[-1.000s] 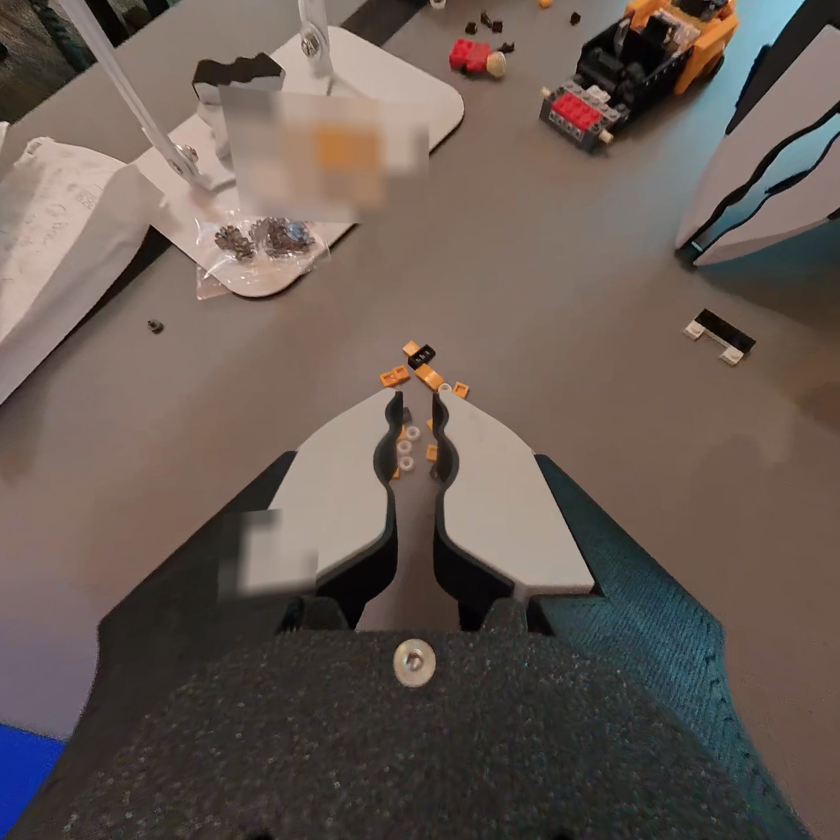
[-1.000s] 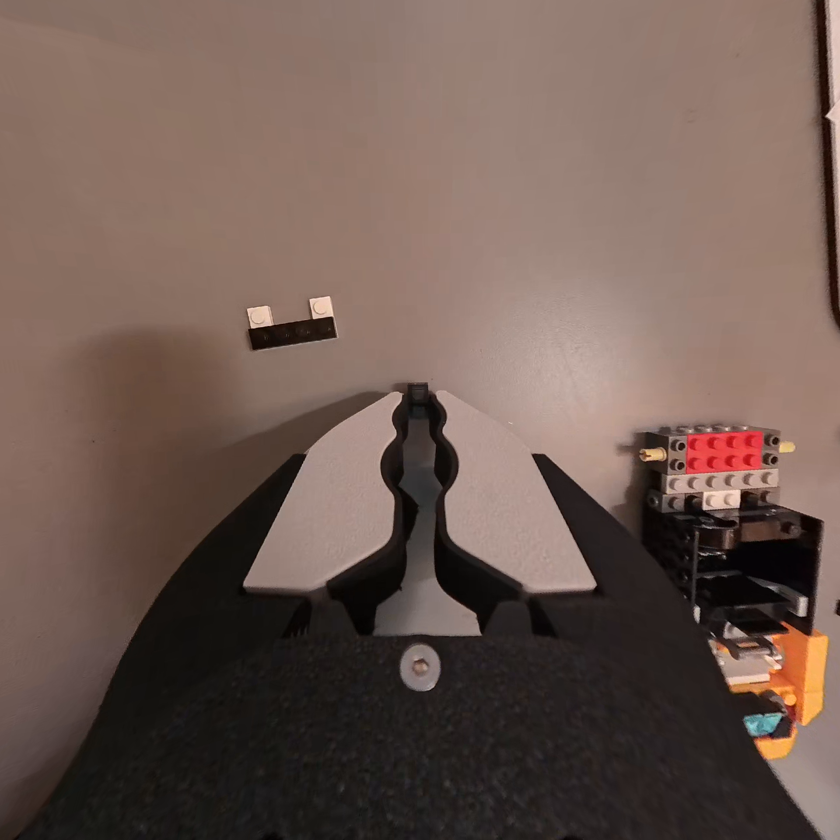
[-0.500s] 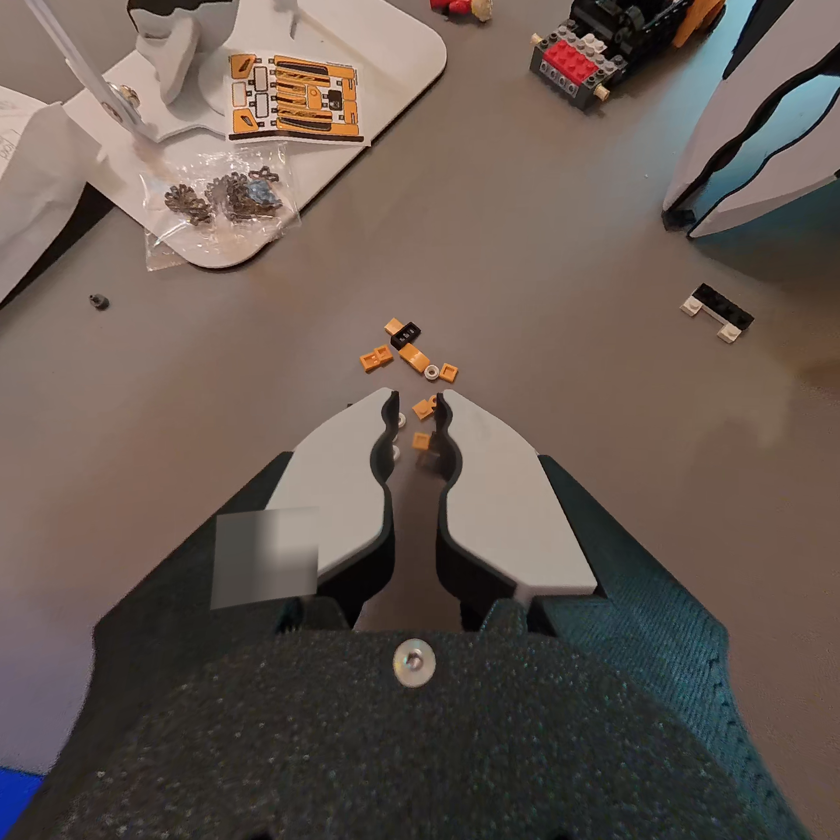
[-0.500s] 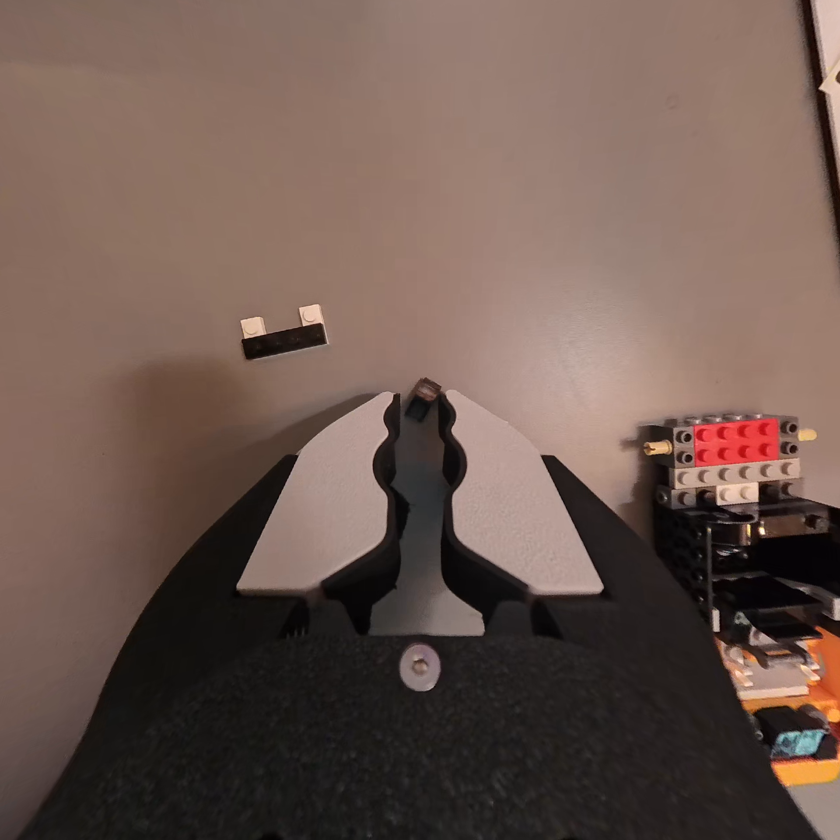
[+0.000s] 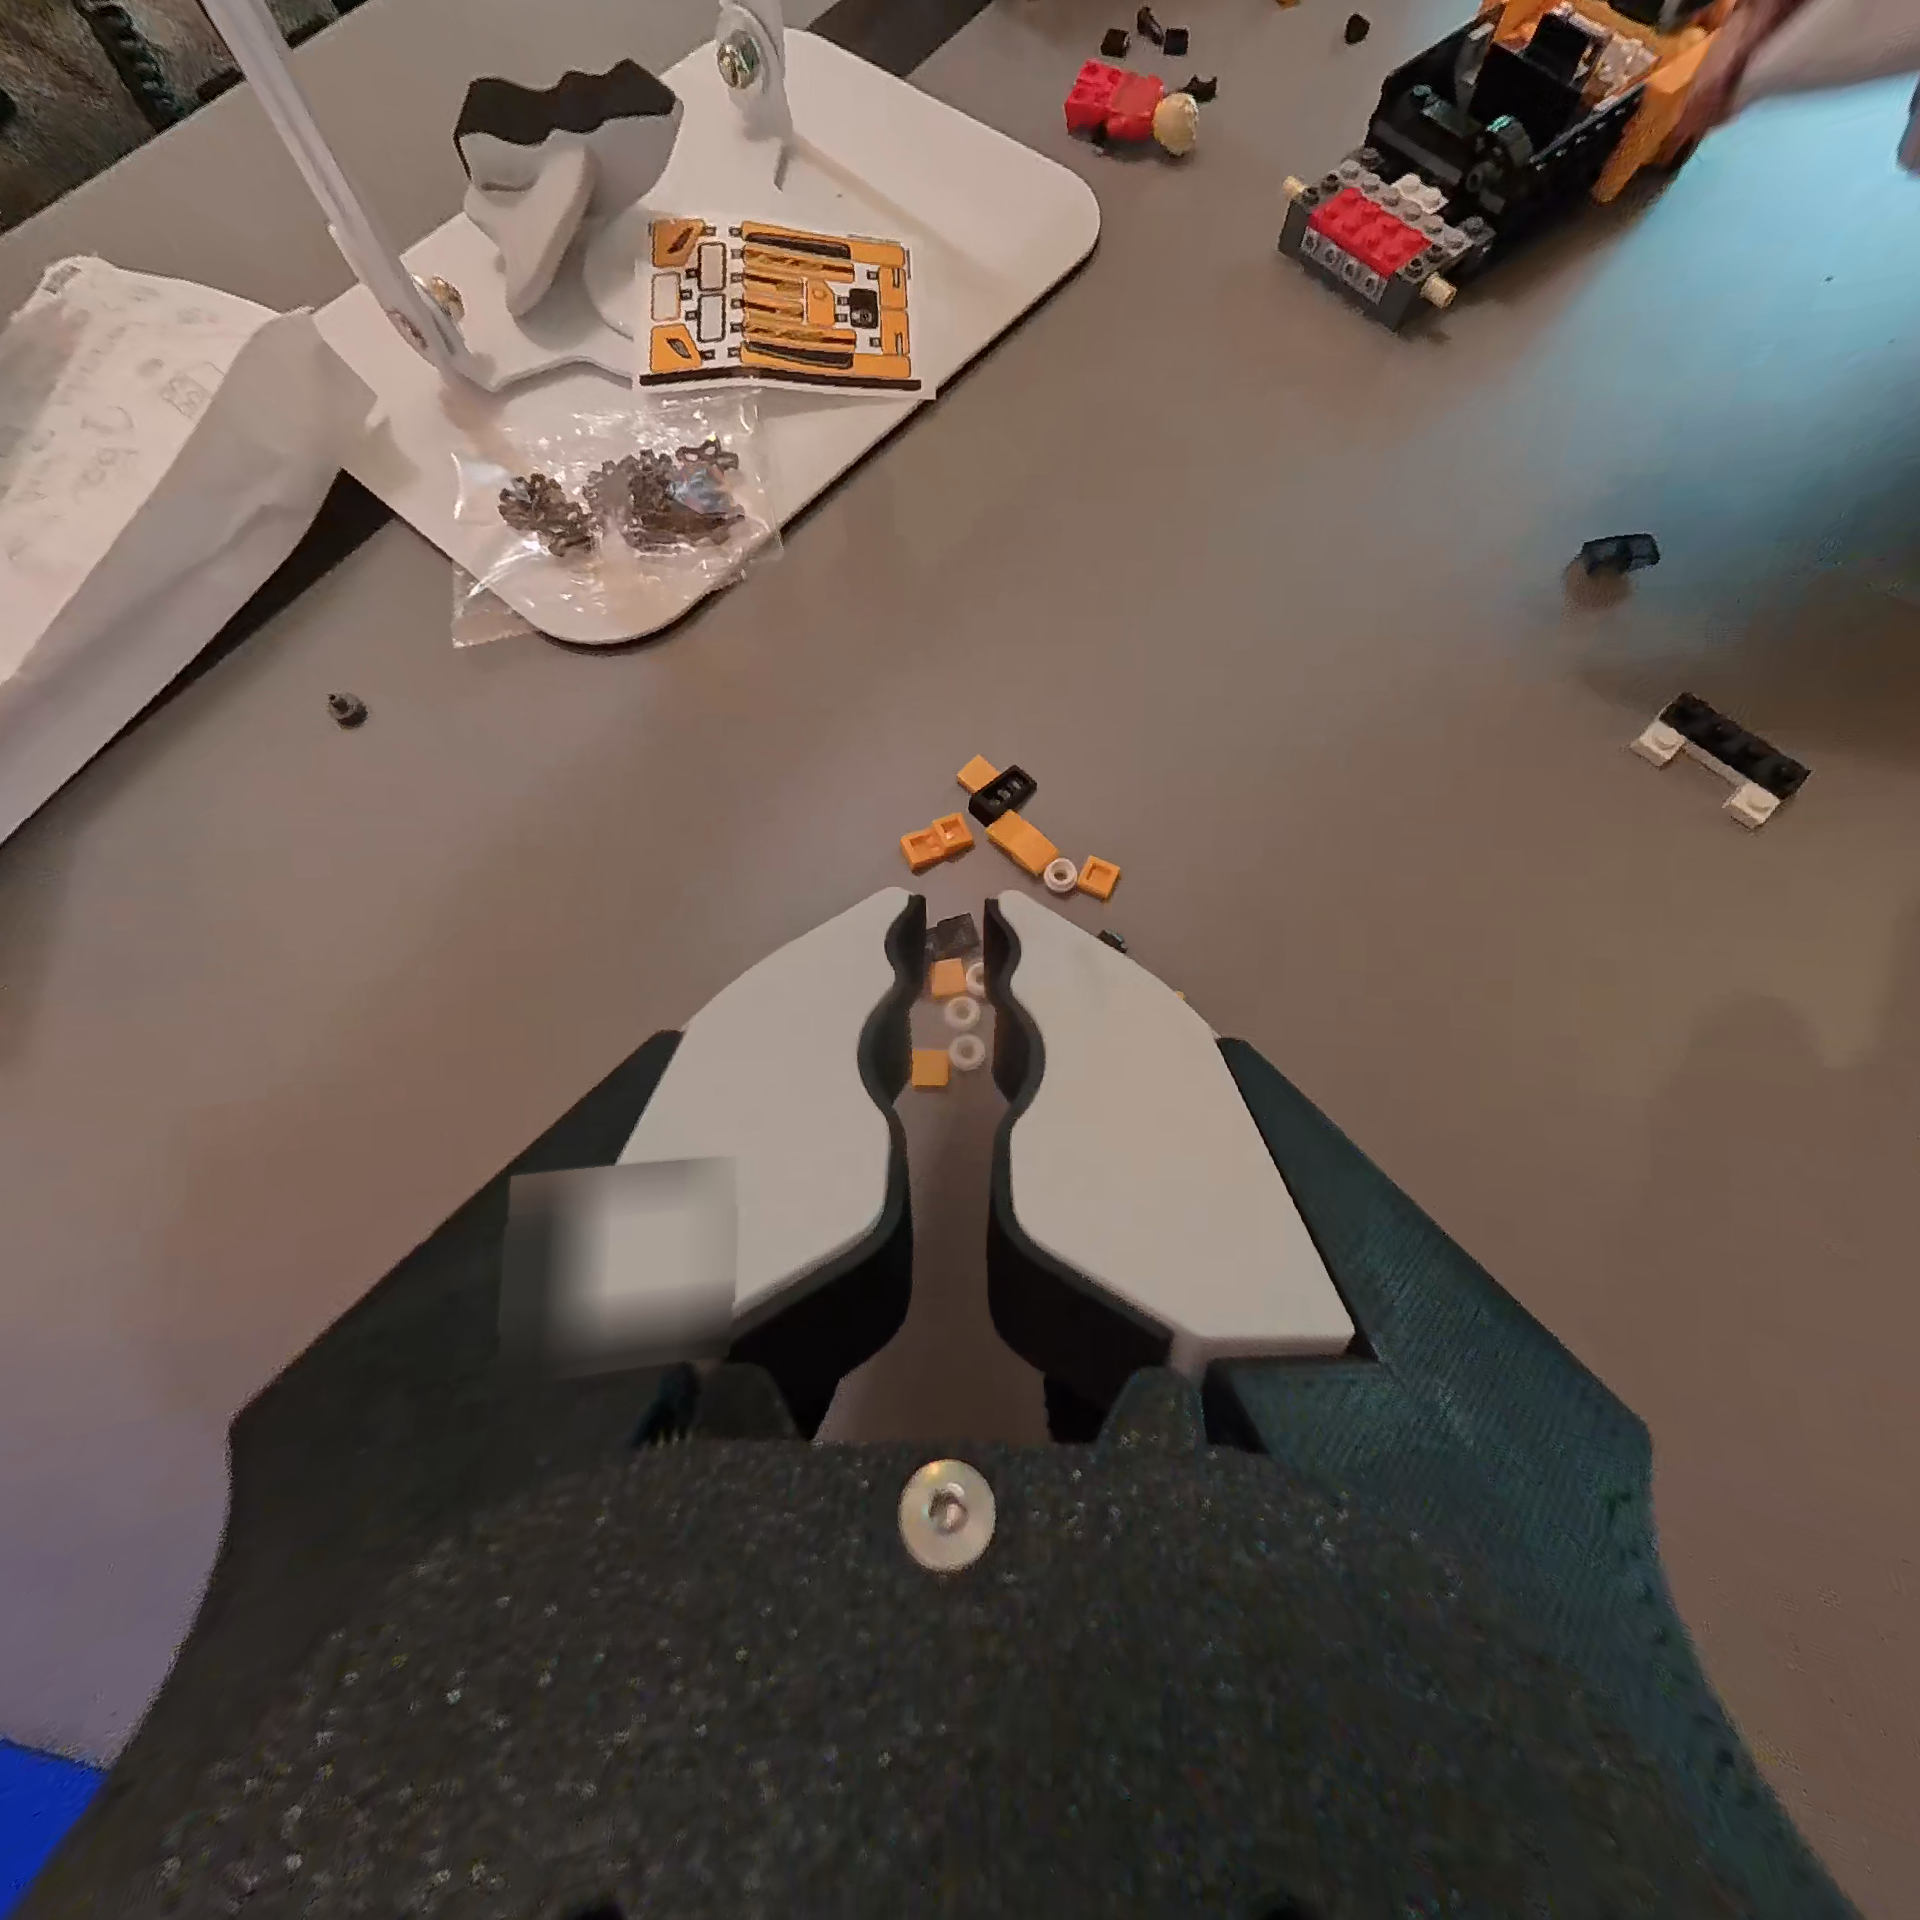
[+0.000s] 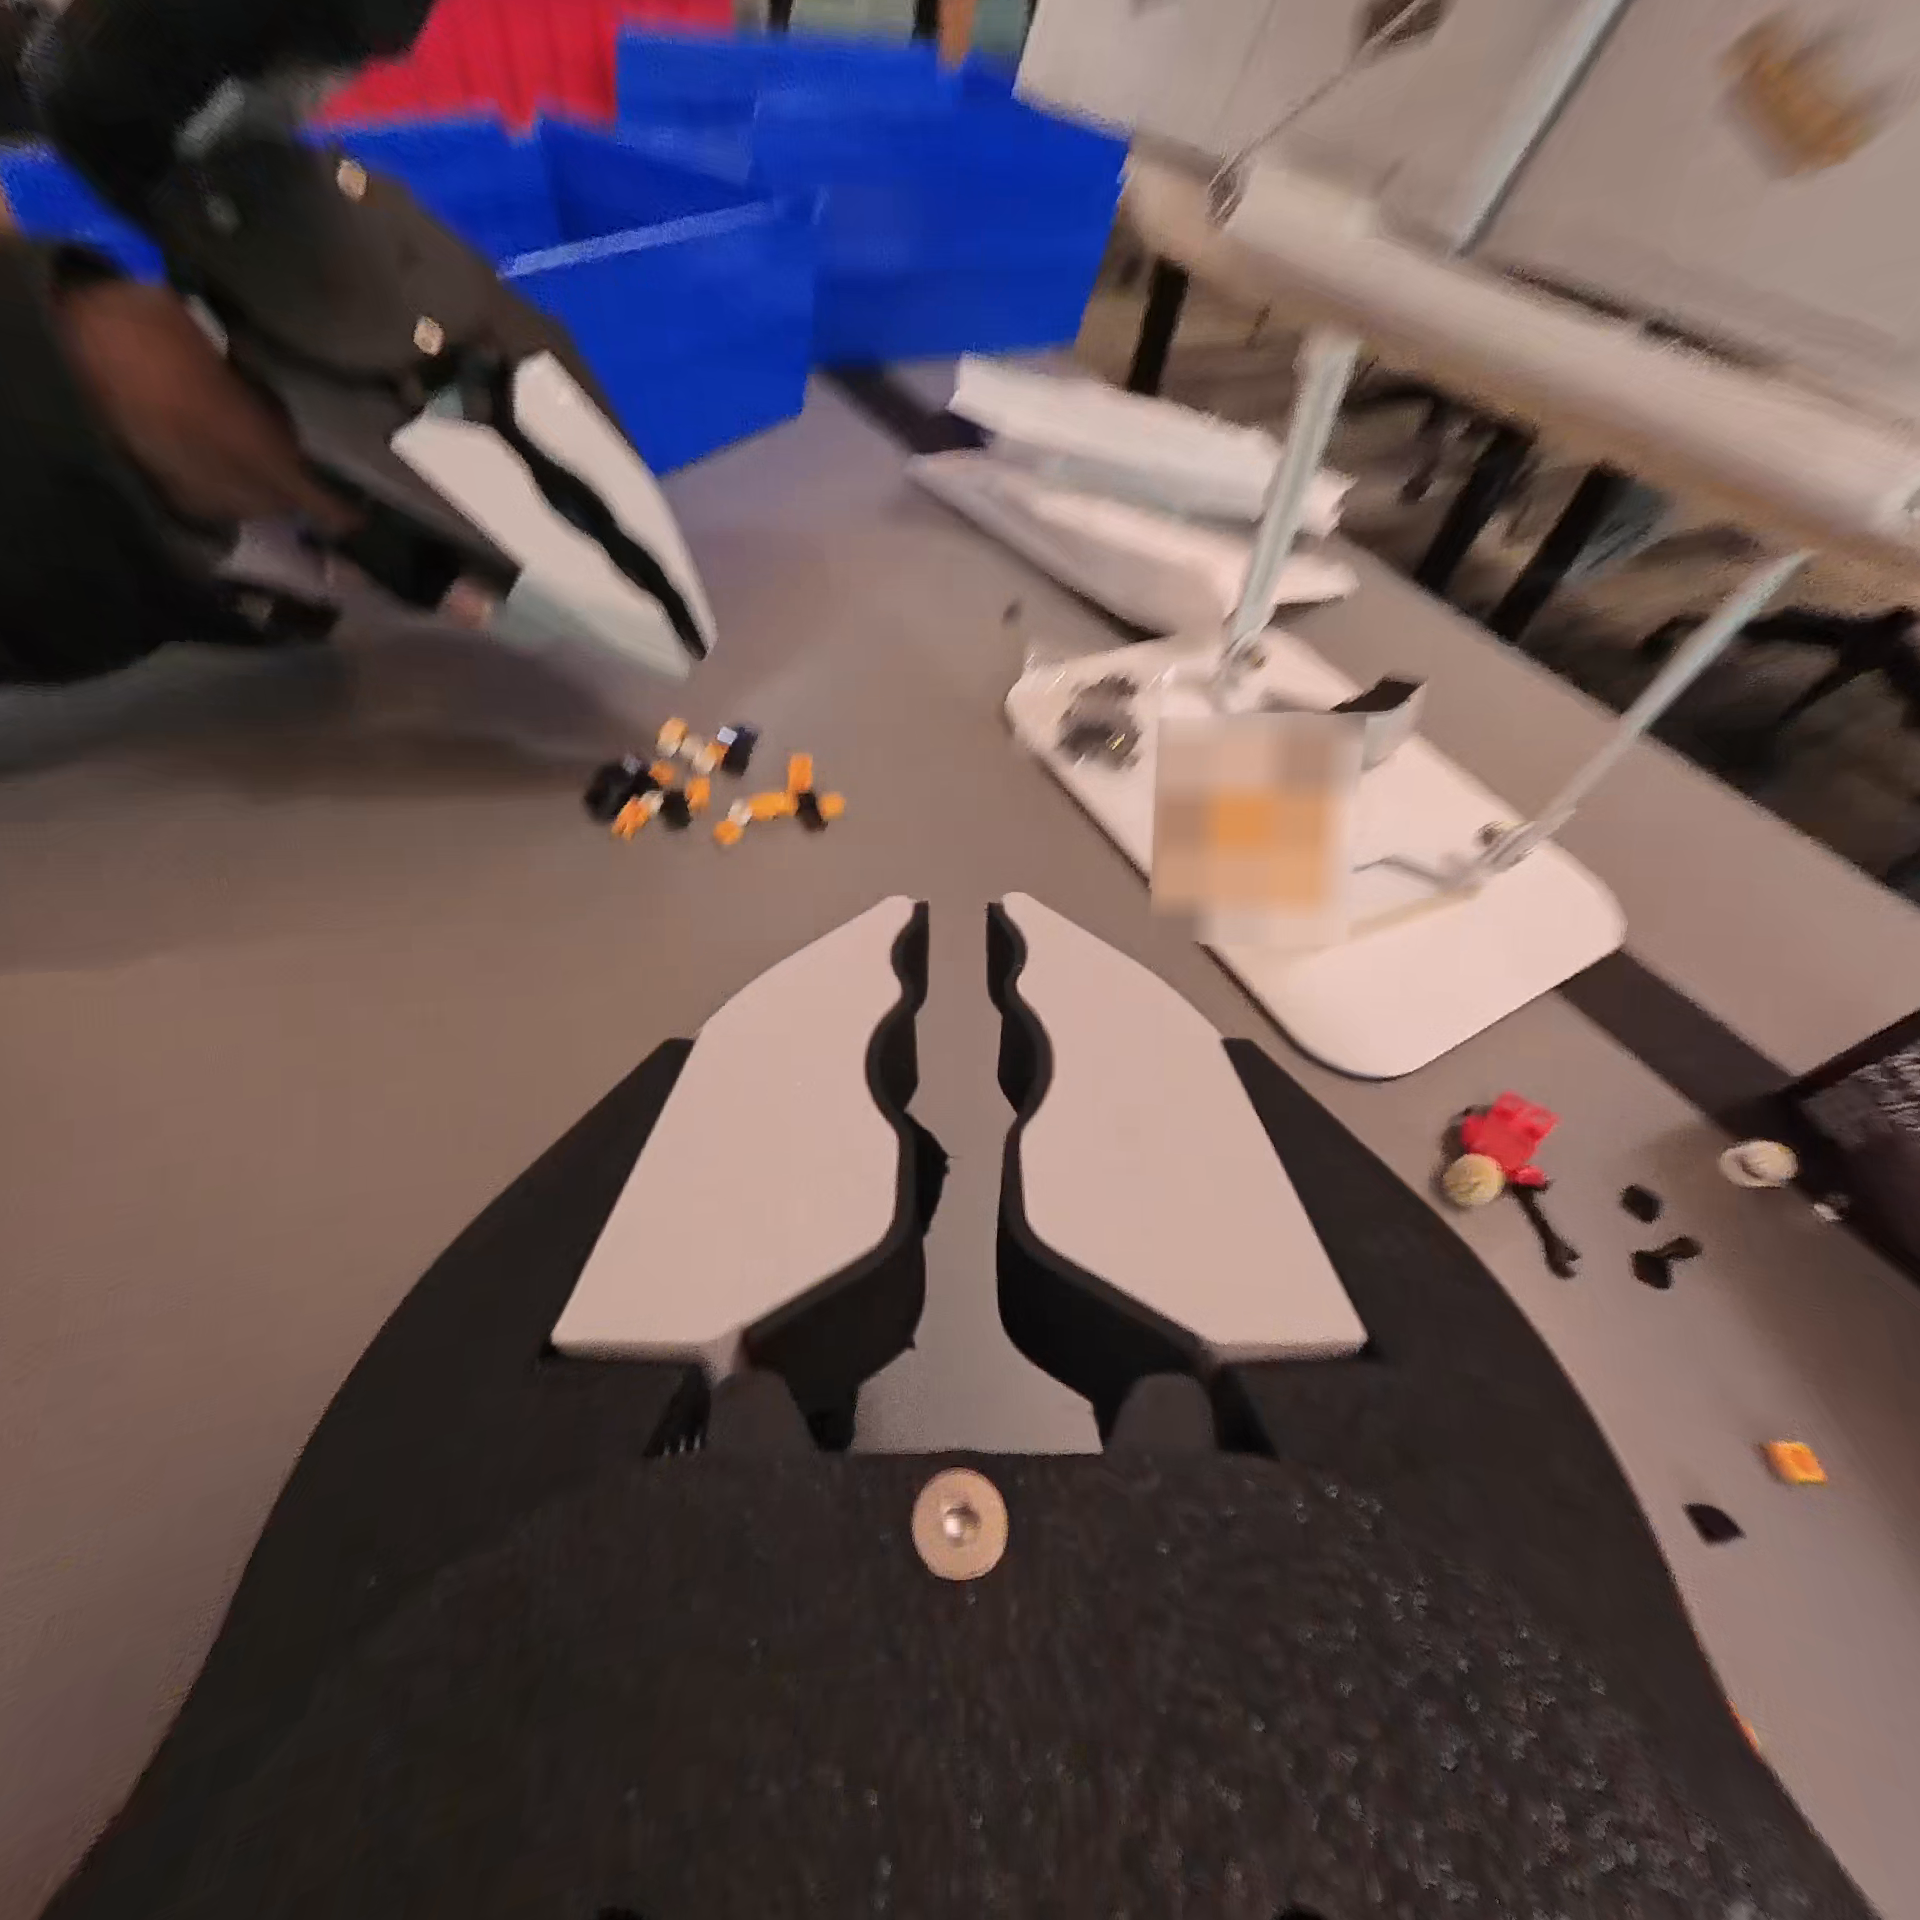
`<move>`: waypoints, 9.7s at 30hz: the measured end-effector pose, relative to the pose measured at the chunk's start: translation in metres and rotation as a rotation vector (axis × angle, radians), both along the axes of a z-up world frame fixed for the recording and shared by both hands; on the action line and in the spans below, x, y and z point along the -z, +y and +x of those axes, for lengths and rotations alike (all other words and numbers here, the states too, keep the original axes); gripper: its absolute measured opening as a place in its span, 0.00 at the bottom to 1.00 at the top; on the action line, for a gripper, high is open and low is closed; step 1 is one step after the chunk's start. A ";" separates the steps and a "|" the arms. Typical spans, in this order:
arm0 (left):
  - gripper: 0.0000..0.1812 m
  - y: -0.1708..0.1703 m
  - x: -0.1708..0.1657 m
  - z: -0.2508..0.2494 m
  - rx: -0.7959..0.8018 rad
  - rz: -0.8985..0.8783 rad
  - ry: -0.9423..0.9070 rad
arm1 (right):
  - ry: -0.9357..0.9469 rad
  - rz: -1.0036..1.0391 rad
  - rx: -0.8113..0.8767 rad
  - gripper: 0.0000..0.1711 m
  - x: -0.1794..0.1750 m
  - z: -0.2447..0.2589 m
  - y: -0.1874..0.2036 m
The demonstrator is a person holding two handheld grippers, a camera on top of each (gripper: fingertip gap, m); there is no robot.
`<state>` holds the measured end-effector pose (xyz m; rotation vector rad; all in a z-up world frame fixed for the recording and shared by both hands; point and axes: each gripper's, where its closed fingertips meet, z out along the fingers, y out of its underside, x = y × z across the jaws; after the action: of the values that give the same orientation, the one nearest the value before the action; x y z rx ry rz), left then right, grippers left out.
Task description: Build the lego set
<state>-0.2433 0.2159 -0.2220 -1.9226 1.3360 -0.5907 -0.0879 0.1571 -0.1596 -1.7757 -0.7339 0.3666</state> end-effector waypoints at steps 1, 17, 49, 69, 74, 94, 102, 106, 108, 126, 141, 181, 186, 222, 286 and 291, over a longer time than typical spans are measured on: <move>0.04 -0.001 0.002 -0.001 0.008 -0.003 0.008 | 0.019 0.041 0.026 0.04 -0.005 0.003 0.003; 0.00 0.015 -0.008 0.004 -0.061 0.107 -0.105 | 0.107 0.228 0.180 0.00 -0.027 0.029 0.012; 0.03 0.038 -0.040 -0.007 -0.184 0.249 -0.295 | 0.118 0.125 0.178 0.00 0.002 0.027 0.020; 0.14 0.036 -0.162 -0.153 -0.331 0.387 -0.018 | 0.141 0.098 0.187 0.00 0.006 0.029 0.022; 0.10 0.050 -0.131 -0.235 -0.410 0.252 0.243 | 0.137 0.102 0.185 0.00 0.005 0.029 0.021; 0.06 0.072 0.008 -0.311 -0.184 -0.287 0.678 | 0.119 0.046 0.152 0.00 0.017 0.023 0.019; 0.10 0.075 0.030 -0.292 -0.082 -0.270 0.787 | 0.117 0.026 0.154 0.00 0.022 0.023 0.020; 0.10 0.093 0.029 -0.293 -0.096 -0.208 0.808 | 0.114 0.022 0.158 0.00 0.024 0.024 0.020; 0.08 0.098 0.030 -0.290 -0.097 -0.206 0.794 | 0.113 0.017 0.158 0.00 0.025 0.024 0.021; 0.07 0.125 0.016 -0.269 -0.147 -0.082 0.654 | 0.105 0.015 0.159 0.00 0.027 0.024 0.020; 0.09 0.106 0.041 -0.271 -0.055 -0.194 0.727 | 0.099 0.008 0.159 0.00 0.029 0.024 0.021; 0.05 0.107 0.039 -0.258 0.346 0.112 0.965 | 0.097 -0.005 0.160 0.00 0.034 0.024 0.022; 0.00 0.102 0.034 -0.264 0.282 0.075 0.946 | 0.094 0.006 0.148 0.00 0.030 0.023 0.020; 0.05 0.080 -0.010 -0.251 0.222 -0.151 0.764 | 0.121 0.045 0.132 0.00 0.015 0.023 0.015; 0.04 -0.109 0.038 0.069 0.316 -0.077 0.214 | -0.222 -0.610 0.228 0.22 0.093 -0.043 -0.095; 0.04 -0.102 0.040 0.064 0.292 -0.027 0.230 | -0.295 -0.649 0.241 0.16 0.103 -0.047 -0.092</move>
<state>-0.1792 0.1144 -0.2624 -1.8740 1.7827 -0.5409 -0.1351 0.0652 -0.2629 -2.5438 -0.6301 0.1871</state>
